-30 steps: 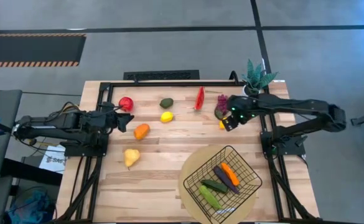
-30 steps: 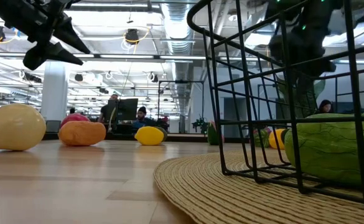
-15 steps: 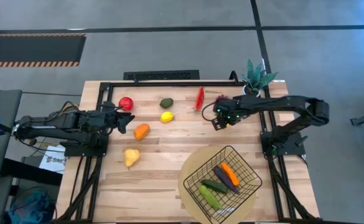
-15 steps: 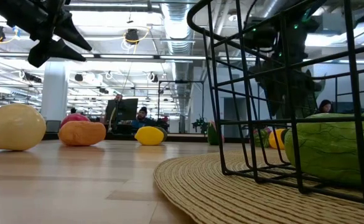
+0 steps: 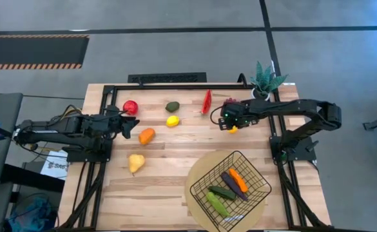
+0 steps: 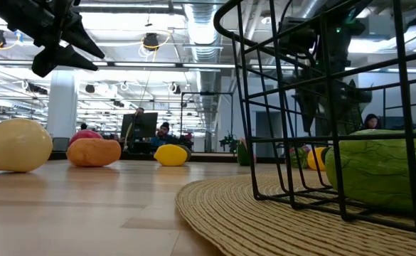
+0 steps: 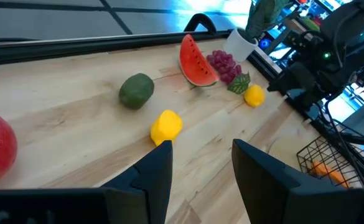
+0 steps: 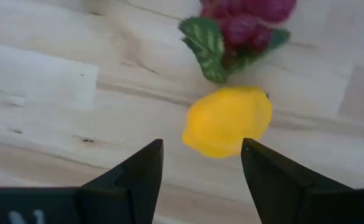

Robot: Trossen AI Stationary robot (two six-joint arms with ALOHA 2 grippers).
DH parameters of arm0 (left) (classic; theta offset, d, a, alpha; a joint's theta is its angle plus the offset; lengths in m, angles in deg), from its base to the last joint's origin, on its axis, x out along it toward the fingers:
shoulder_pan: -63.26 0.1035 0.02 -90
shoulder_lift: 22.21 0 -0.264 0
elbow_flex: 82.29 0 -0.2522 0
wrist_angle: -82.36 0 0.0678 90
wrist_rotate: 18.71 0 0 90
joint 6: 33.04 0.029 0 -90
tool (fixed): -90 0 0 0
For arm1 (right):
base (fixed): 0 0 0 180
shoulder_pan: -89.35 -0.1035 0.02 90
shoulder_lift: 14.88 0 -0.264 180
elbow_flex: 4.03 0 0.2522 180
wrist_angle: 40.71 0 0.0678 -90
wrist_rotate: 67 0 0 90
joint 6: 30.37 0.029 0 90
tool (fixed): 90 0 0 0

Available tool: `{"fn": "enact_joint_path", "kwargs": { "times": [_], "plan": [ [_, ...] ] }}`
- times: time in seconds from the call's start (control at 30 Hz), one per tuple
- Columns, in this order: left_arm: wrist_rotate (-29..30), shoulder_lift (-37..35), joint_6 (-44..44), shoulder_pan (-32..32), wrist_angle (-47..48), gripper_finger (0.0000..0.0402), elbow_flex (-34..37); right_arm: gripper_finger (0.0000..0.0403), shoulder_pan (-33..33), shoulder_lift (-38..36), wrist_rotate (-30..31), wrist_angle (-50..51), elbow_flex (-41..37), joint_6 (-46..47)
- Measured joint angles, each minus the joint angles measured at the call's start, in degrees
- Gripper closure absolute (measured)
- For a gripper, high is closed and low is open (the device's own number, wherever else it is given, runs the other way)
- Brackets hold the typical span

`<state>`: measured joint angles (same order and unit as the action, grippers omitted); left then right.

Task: Build produce basket
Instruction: Put the right lemon into the mesh basket

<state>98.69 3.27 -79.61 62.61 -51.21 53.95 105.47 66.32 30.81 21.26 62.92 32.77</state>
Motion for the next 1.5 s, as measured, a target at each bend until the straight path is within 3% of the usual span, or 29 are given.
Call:
{"fn": "enact_joint_path", "kwargs": {
  "times": [0.2,0.7,1.0,1.2,1.5],
  "plan": [
    [0.1,0.0,0.0,0.0,0.0,0.0252,0.0,0.0168,0.0,0.5,1.2,2.3,0.0,10.0],
    [0.2,0.0,2.7,0.0,0.0,0.0252,0.0,0.0168,-3.1,5.8,1.2,3.3,0.0,22.4],
    [-1.7,0.0,3.4,0.0,1.9,0.0252,-0.1,0.0168,-0.9,12.2,1.2,1.0,0.0,22.5],
    [-2.2,0.0,3.0,0.0,2.9,0.0252,-0.1,0.0168,0.9,14.4,1.0,-5.8,0.0,19.1],
    [-1.7,0.0,2.7,0.0,2.9,0.0252,-0.1,0.0168,0.7,9.3,-0.8,-0.1,0.0,14.7]
  ]
}}
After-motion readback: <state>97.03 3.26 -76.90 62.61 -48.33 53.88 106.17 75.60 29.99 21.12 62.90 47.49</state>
